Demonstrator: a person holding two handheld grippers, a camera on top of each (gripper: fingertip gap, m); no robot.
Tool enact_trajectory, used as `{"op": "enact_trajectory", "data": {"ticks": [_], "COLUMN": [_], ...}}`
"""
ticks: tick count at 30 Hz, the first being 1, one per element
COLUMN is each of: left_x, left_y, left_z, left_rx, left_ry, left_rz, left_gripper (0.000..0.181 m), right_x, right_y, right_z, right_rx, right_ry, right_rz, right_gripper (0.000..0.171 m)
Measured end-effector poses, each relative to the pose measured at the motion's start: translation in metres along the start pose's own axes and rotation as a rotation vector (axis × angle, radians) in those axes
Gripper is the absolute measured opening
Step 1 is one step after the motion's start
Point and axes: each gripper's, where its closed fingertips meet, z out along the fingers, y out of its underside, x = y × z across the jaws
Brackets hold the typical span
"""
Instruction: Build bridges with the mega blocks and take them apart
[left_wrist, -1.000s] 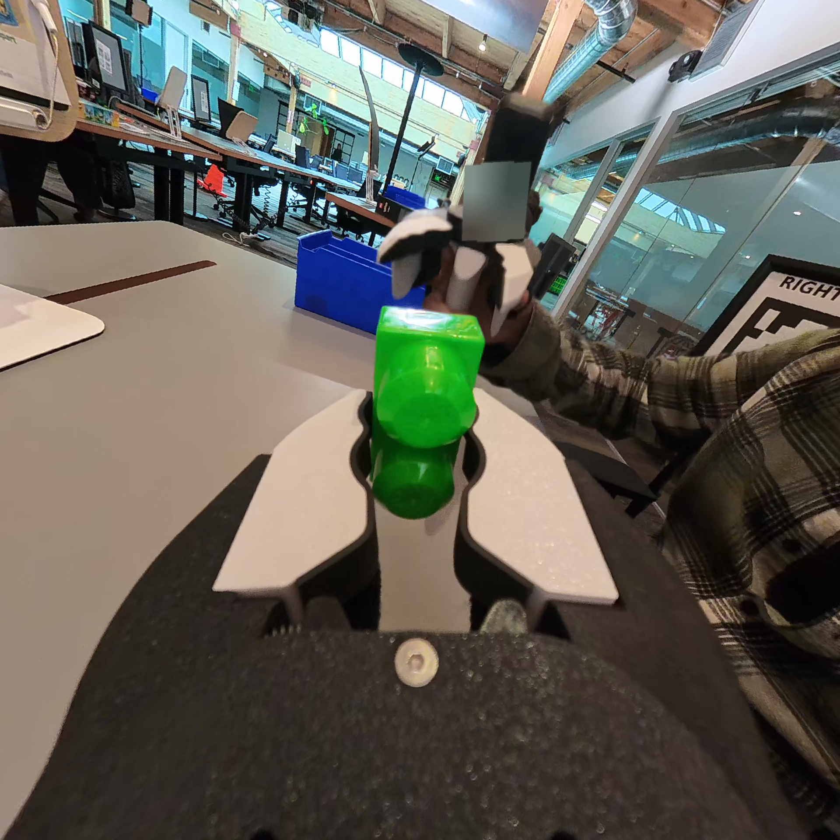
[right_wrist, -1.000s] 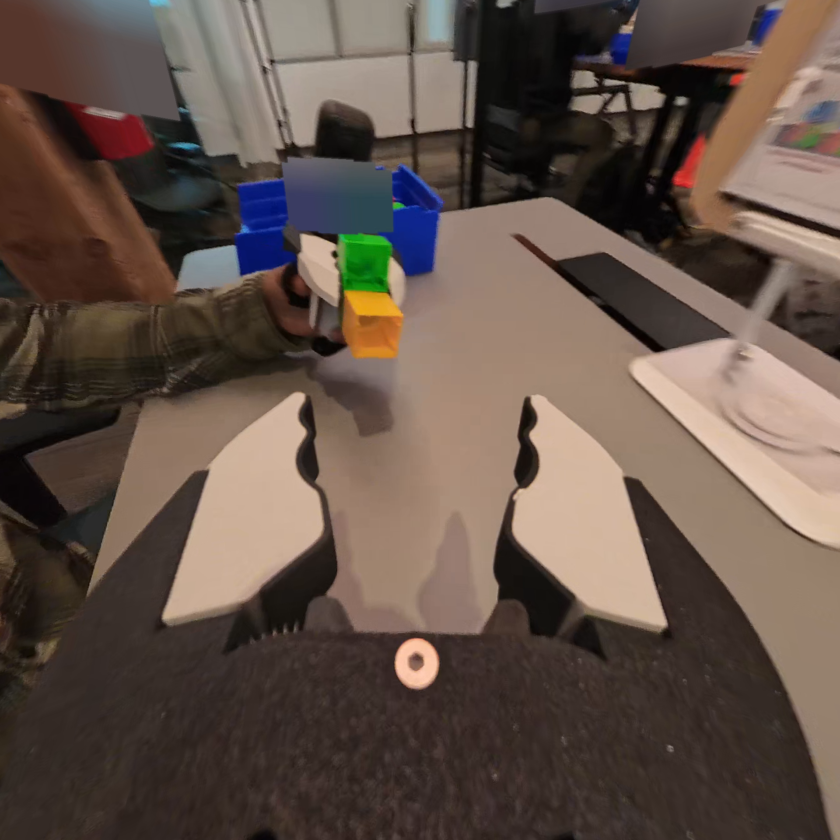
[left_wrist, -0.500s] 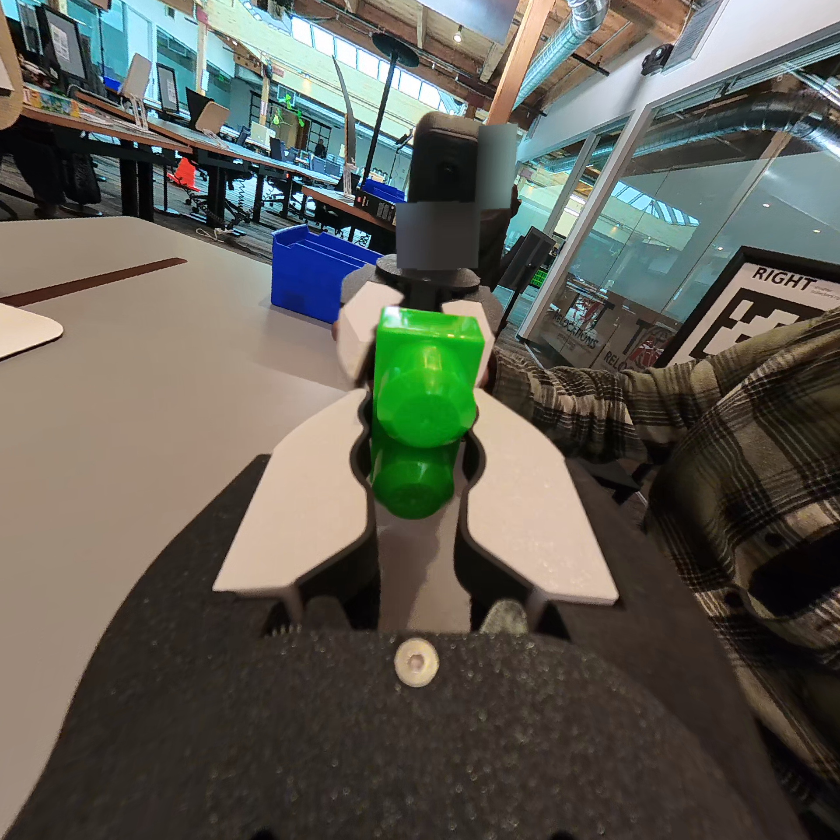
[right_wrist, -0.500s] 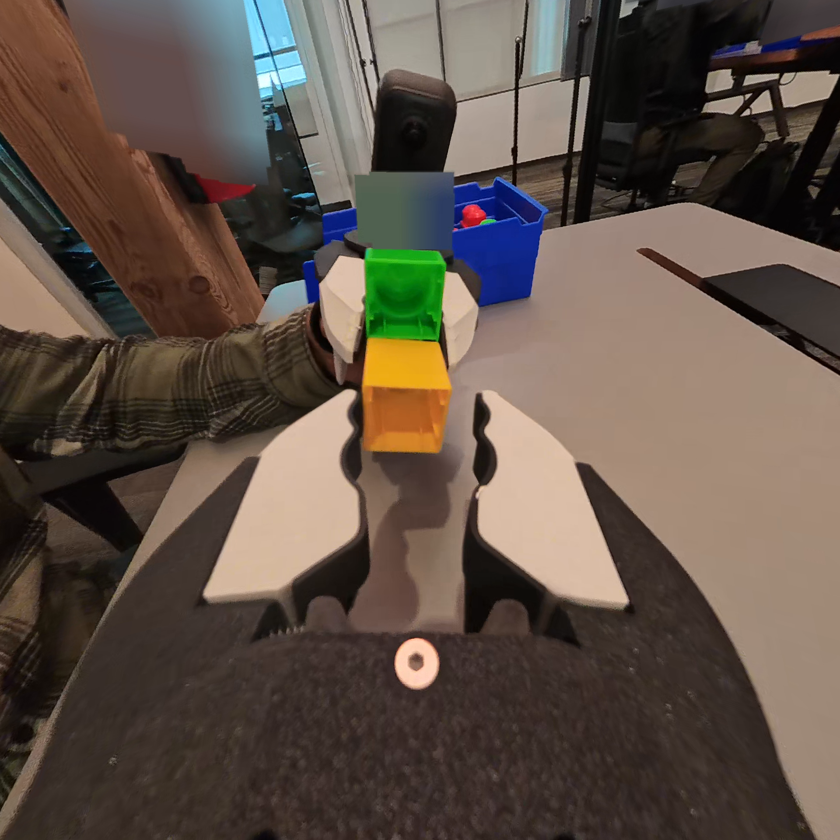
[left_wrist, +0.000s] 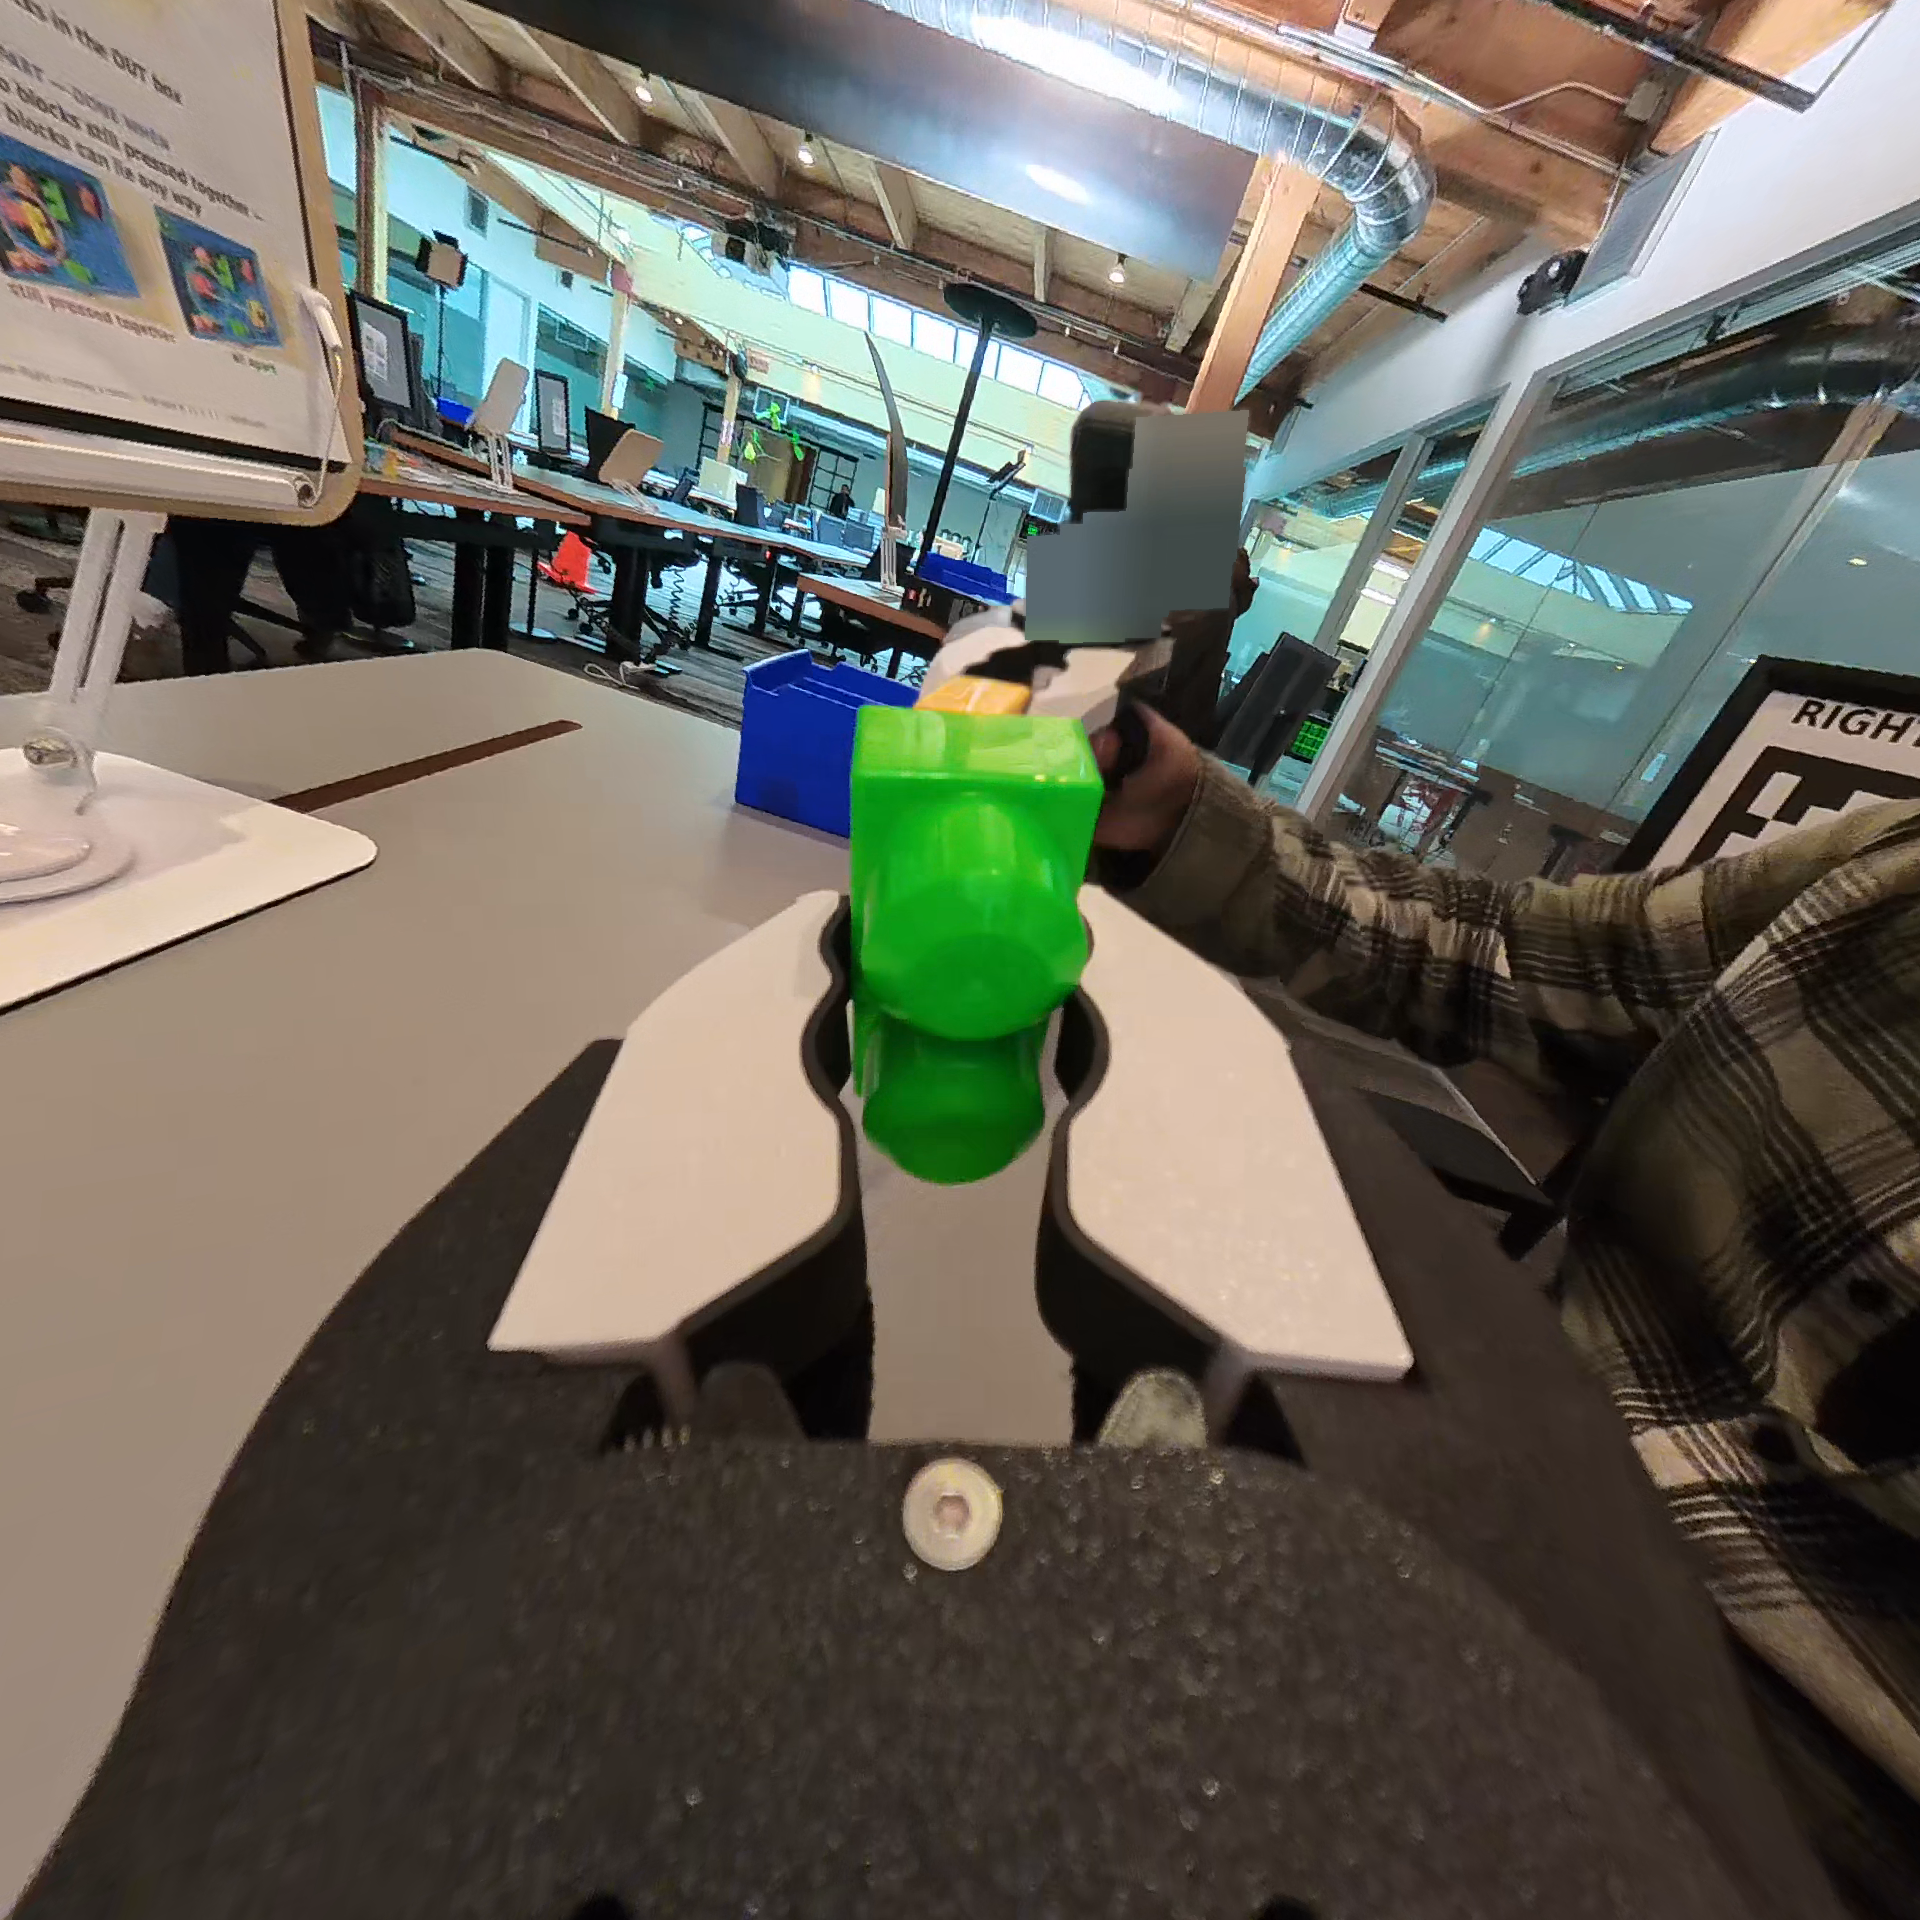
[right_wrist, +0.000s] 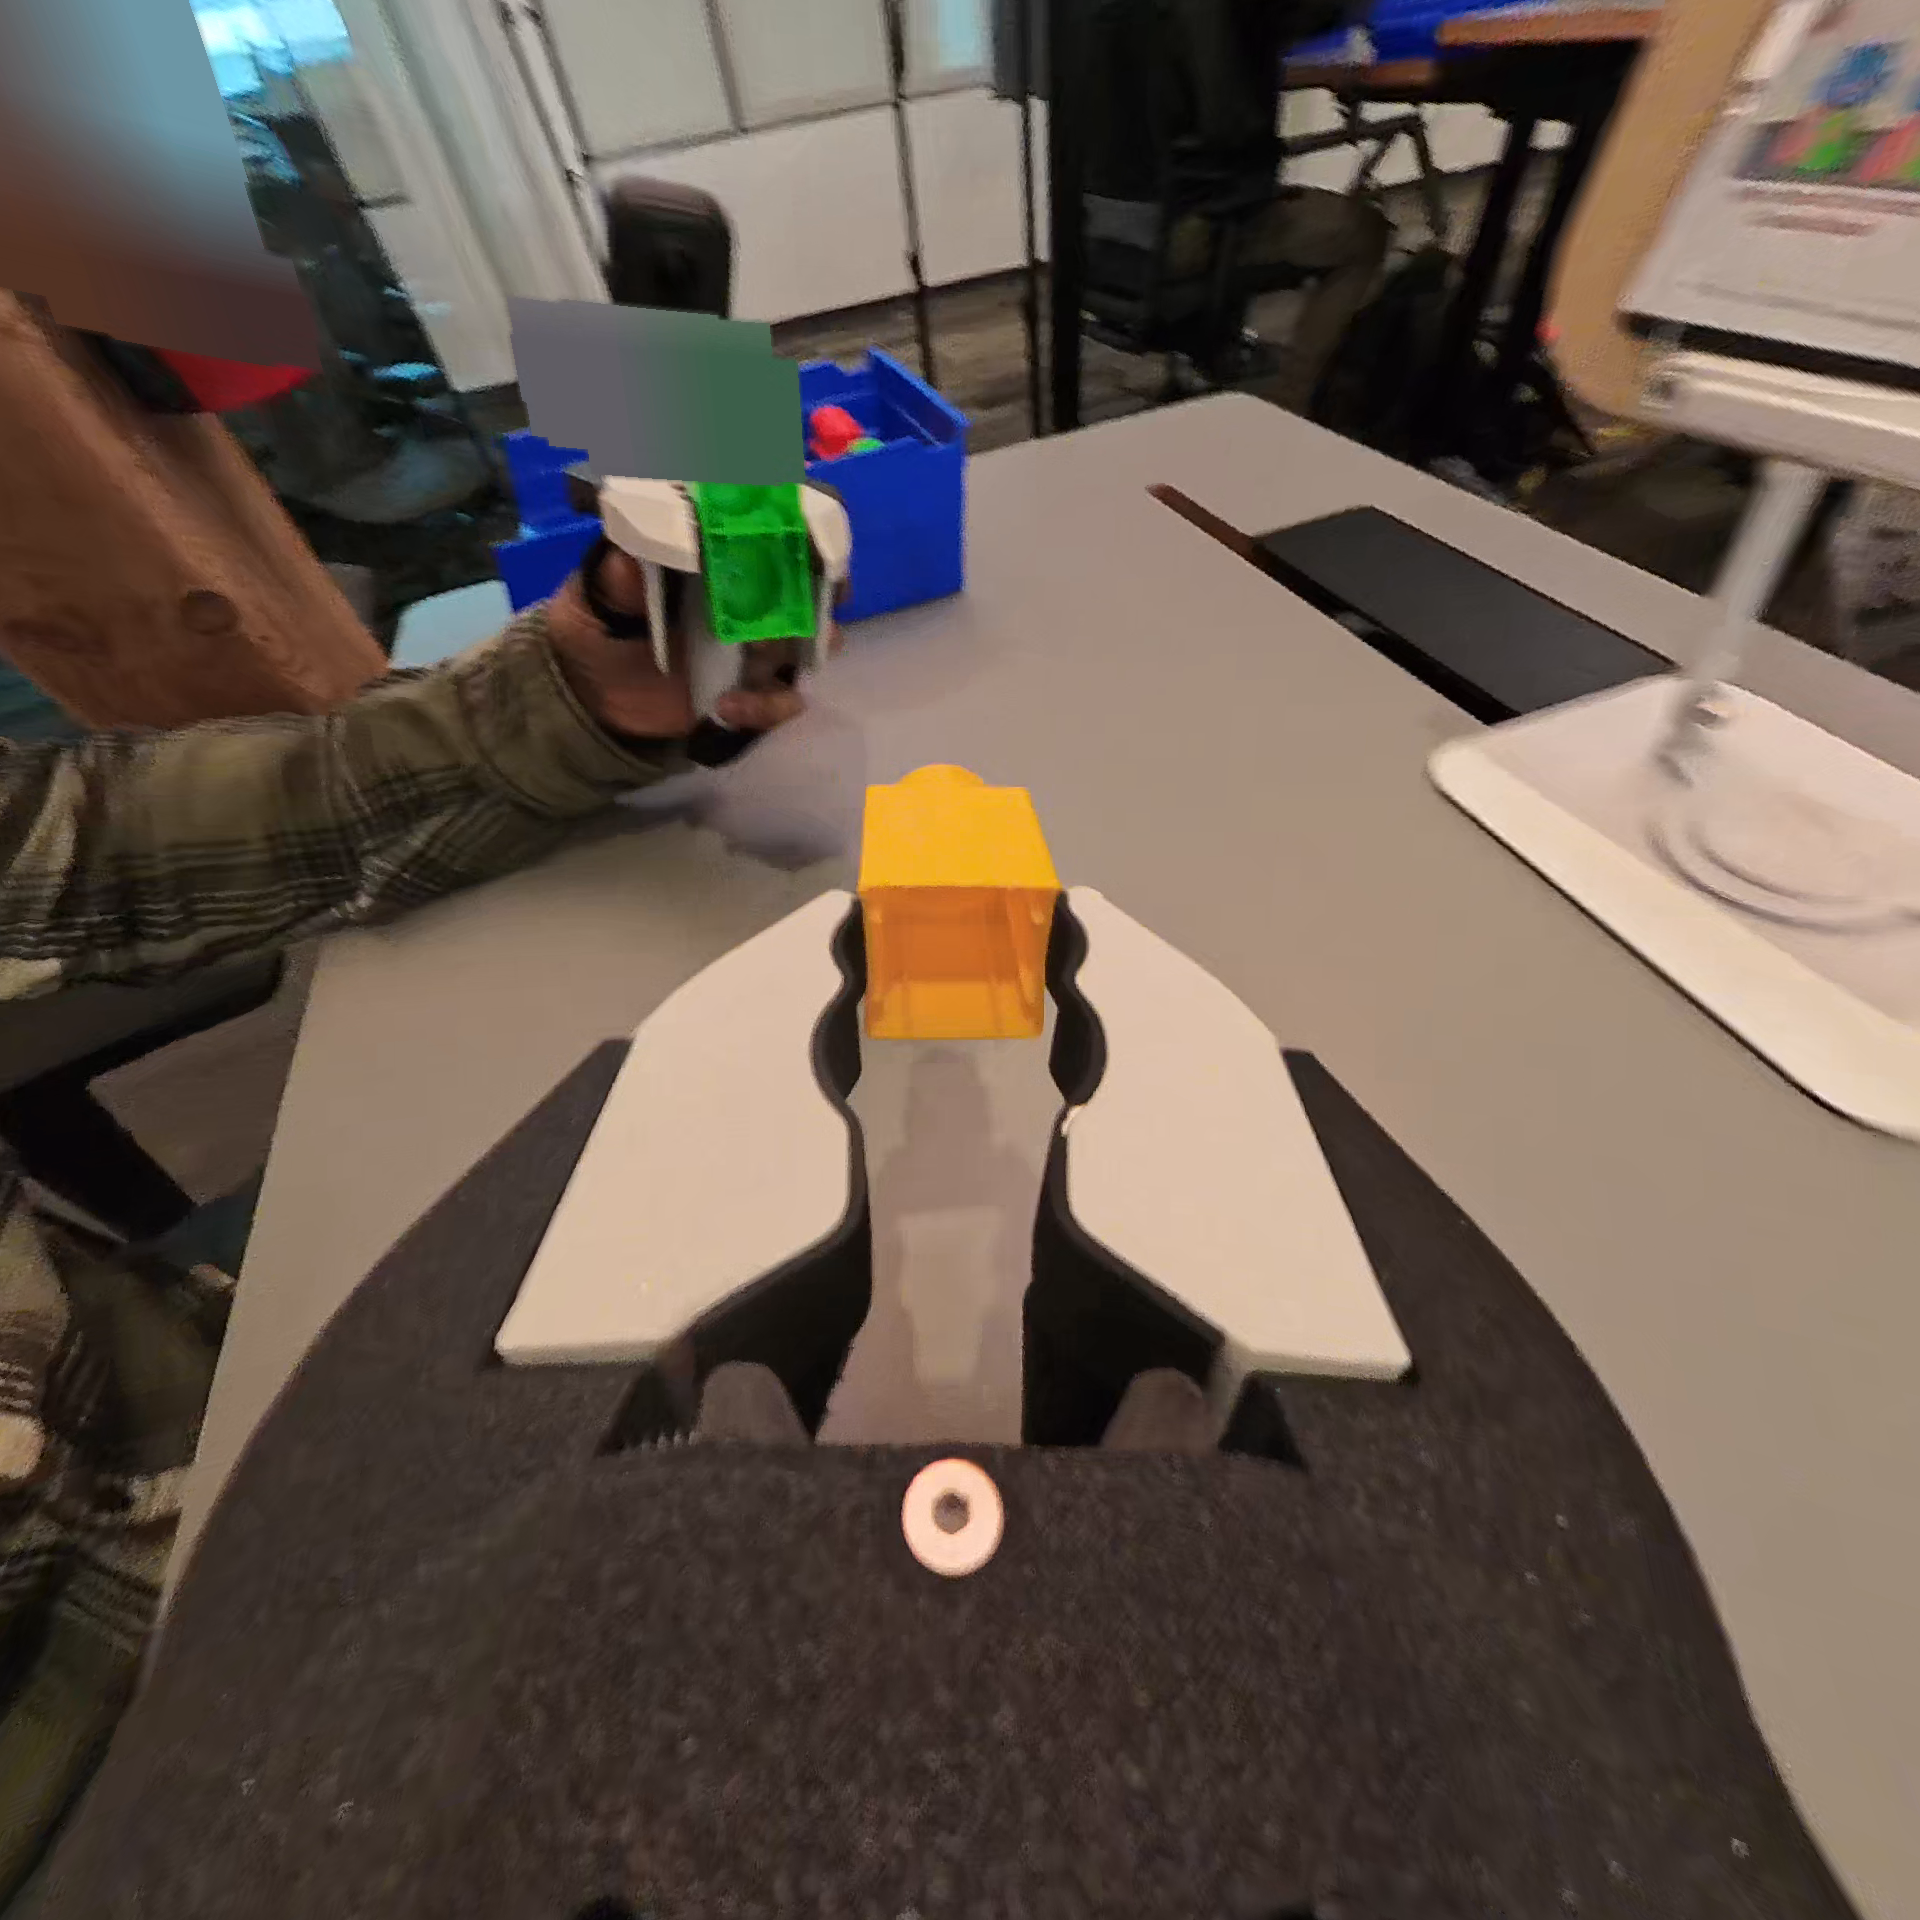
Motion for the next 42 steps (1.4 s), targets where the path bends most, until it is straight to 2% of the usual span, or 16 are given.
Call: {"op": "enact_trajectory", "data": {"ticks": [2, 5, 9, 12, 15, 19, 22, 26, 29, 31, 33, 39, 42], "left_x": [0.001, 0.002, 0.004, 0.004, 0.002, -0.001, -0.003, -0.006, -0.008, -0.011, -0.015, -0.011, -0.01], "left_y": [0.0, 0.004, 0.009, 0.014, 0.019, 0.024, 0.026, 0.033, 0.04, 0.05, 0.057, 0.069, 0.072], "left_z": [0.001, 0.005, 0.013, 0.016, 0.018, 0.019, 0.019, 0.019, 0.019, 0.019, 0.019, 0.032, 0.041], "left_rx": [-0.001, -0.029, -0.072, -0.1, -0.124, -0.147, -0.161, -0.203, -0.257, -0.341, -0.43, -0.657, -0.745], "left_ry": [-0.001, -0.007, -0.011, -0.017, -0.026, -0.036, -0.047, -0.068, -0.088, -0.12, -0.152, -0.154, -0.182], "left_rz": [-0.001, 0.008, 0.024, 0.03, 0.032, 0.032, 0.032, 0.047, 0.059, 0.089, 0.126, 0.171, 0.205], "left_gripper": [0.037, 0.037, 0.037, 0.037, 0.037, 0.037, 0.037, 0.037, 0.037, 0.037, 0.037, 0.037, 0.037], "right_x": [0.019, 0.061, 0.116, 0.134, 0.147, 0.155, 0.157, 0.157, 0.149, 0.134, 0.111, 0.027, -0.01], "right_y": [-0.002, 0.003, 0.039, 0.07, 0.107, 0.149, 0.167, 0.152, 0.108, 0.072, 0.048, 0.032, 0.028], "right_z": [-0.046, -0.135, -0.258, -0.307, -0.329, -0.332, -0.329, -0.341, -0.355, -0.344, -0.309, -0.141, -0.066], "right_rx": [-0.042, -0.142, -0.32, -0.344, -0.382, -0.422, -0.428, -0.405, -0.365, -0.329, -0.309, -0.303, -0.255], "right_ry": [0.113, 0.34, 0.677, 0.767, 0.818, 0.823, 0.8, 0.843, 0.907, 0.889, 0.801, 0.392, 0.215], "right_rz": [0.019, 0.074, 0.188, 0.304, 0.387, 0.467, 0.513, 0.454, 0.315, 0.201, 0.12, -0.108, -0.103], "right_gripper": [0.033, 0.033, 0.034, 0.034, 0.034, 0.035, 0.037, 0.077, 0.075, 0.068, 0.065, 0.066, 0.067]}}
